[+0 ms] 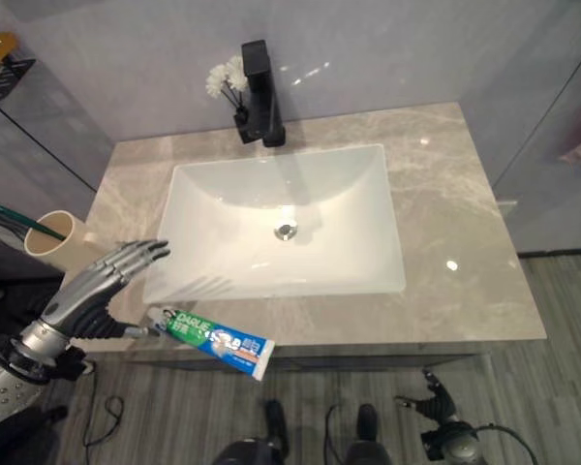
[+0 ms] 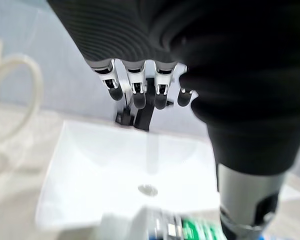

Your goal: Put brush and paste in cup on sink, flatten towel.

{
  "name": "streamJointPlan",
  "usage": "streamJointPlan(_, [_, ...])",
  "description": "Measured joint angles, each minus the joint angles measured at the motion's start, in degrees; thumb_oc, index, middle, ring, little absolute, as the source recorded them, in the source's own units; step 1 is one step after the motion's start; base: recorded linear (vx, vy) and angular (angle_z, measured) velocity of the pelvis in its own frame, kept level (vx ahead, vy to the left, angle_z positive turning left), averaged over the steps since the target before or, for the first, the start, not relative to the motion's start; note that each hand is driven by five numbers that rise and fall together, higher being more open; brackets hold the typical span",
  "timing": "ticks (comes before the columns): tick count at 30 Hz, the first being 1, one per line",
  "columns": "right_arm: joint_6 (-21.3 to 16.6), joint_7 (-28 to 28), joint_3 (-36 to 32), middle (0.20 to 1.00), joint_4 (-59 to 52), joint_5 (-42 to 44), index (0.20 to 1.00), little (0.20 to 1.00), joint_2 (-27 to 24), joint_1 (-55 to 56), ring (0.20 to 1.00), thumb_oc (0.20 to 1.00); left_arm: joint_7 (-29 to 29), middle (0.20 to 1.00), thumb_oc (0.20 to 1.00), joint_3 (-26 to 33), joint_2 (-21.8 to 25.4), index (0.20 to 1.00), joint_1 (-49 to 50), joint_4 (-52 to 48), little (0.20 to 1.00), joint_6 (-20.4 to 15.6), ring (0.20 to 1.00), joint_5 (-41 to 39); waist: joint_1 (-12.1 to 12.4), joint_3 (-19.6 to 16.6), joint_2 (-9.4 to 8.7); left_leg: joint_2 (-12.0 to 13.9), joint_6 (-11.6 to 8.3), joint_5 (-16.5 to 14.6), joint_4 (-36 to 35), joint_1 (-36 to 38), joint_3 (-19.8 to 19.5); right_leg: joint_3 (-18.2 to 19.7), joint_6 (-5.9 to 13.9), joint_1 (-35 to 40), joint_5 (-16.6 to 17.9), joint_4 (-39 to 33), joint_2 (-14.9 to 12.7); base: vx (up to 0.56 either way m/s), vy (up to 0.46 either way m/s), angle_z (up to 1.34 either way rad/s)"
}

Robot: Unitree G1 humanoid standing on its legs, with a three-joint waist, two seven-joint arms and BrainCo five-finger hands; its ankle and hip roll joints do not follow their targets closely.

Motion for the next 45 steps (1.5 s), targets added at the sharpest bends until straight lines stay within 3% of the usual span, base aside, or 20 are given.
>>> streamJointPlan(8, [-0.1, 0.0, 0.8, 1.0, -4.0, -2.2, 1.0, 1.0, -0.1, 0.7, 1.0, 1.0, -1.7, 1.0, 1.0, -7.2, -0.3, 1.0, -0.1, 3.6, 1.0, 0.0, 1.0, 0.2, -0.1, -0.2, -0.46, 0.0, 0.0, 0.0, -0.1, 0.0, 0.4, 0.4, -0.04, -0.3, 0.1, 0.0, 0.0, 0.0, 0.006, -0.03])
streamJointPlan(18, [-0.2, -0.1, 2.2, 1.0, -4.5, -2.3, 1.0, 1.0, -0.1, 0.8, 1.0, 1.0, -2.7, 1.0, 1.0, -7.6, -0.6, 1.0, -0.2, 3.6, 1.0, 0.1, 1.0, 0.1, -0.2, -1.1, -2.22, 0.1, 0.0, 0.0, -0.1, -0.2, 0.3, 0.3, -0.08, -0.3, 0.2, 0.0, 0.0, 0.0, 0.0, 0.0])
streamJointPlan(29, [-0.2, -0.1, 2.4, 1.0, -4.4, -3.2, 1.0, 1.0, -0.1, 1.0, 1.0, 1.0, -3.9, 1.0, 1.0, -8.6, -1.7, 1.0, -0.3, 3.8, 1.0, 0.2, 1.0, 0.1, -0.2, -1.2, -2.21, 0.1, 0.0, 0.0, -0.1, -0.2, 0.2, 0.3, -0.12, -0.3, 0.2, 0.0, 0.0, 0.0, 0.0, 0.0])
streamJointPlan(30, [-0.2, -0.2, 2.4, 1.0, -4.4, -3.2, 1.0, 1.0, -0.1, 1.1, 1.0, 1.0, -3.9, 0.953, 0.953, -9.3, -1.7, 0.953, -0.3, 3.8, 0.953, 0.2, 0.953, 0.1, -0.2, -1.2, -2.18, 0.1, 0.0, 0.0, -0.1, -0.2, 0.2, 0.3, -0.12, -0.3, 0.2, 0.0, 0.0, 0.0, 0.0, 0.0])
streamJointPlan(42, [-0.1, -1.1, 2.4, 1.0, -3.5, -3.3, 1.0, 1.0, 0.0, 2.4, 1.0, 1.0, -3.8, 0.859, 0.859, -10.3, -2.3, 0.859, -2.5, 4.5, 0.859, 1.6, 0.859, 3.4, -0.3, -2.1, -2.06, 0.1, 0.0, 0.0, -0.1, -1.3, 0.3, 0.4, -0.12, -1.5, 0.3, -0.4, 0.0, 0.0, 0.0, 0.0])
streamJointPlan(44, [-0.1, -1.2, 2.4, 1.0, -3.7, -3.3, 1.0, 1.0, 0.0, 2.6, 1.0, 1.0, -3.6, 0.743, 0.743, -10.3, -2.3, 0.743, -2.6, 4.6, 0.743, 1.7, 0.743, 5.1, -0.4, -2.2, -2.01, 0.1, -0.01, 0.0, -0.1, -2.1, 0.4, 0.5, -0.11, -2.3, 0.3, -0.4, 0.0, 0.0, 0.0, 0.0])
streamJointPlan(45, [-0.1, -1.2, 2.4, 1.0, -3.7, -3.3, 1.0, 1.0, 0.0, 2.7, 1.0, 1.0, -2.9, 0.743, 0.743, -10.3, -2.4, 0.743, -3.3, 4.6, 0.743, 1.7, 0.743, 5.1, -0.3, -2.1, -1.98, 0.1, 0.0, 0.0, -0.1, -2.4, 0.4, 0.5, -0.15, -2.7, 0.4, -0.3, 0.0, 0.0, 0.0, 0.0])
